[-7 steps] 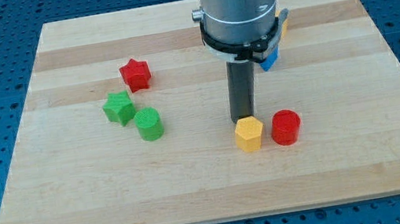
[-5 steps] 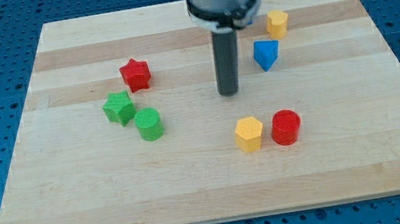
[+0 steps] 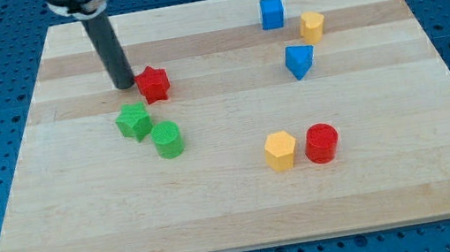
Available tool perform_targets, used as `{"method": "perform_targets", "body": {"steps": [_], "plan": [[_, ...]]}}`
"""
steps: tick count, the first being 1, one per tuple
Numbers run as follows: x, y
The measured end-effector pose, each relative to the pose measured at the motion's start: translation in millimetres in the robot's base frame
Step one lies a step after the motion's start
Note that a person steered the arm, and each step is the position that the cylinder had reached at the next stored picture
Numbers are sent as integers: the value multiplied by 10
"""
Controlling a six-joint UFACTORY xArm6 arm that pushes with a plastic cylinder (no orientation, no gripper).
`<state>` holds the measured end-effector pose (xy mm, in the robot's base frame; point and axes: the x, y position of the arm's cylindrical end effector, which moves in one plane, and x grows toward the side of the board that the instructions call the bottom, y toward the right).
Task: Push the red star into the green circle
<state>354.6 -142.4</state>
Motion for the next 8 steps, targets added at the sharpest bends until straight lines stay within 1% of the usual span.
{"method": "perform_targets", "body": {"steps": [1,2,3,5,6,8], "plan": [[9,311],[9,504],[154,523],[665,588],[832,732],[1187,766]]}}
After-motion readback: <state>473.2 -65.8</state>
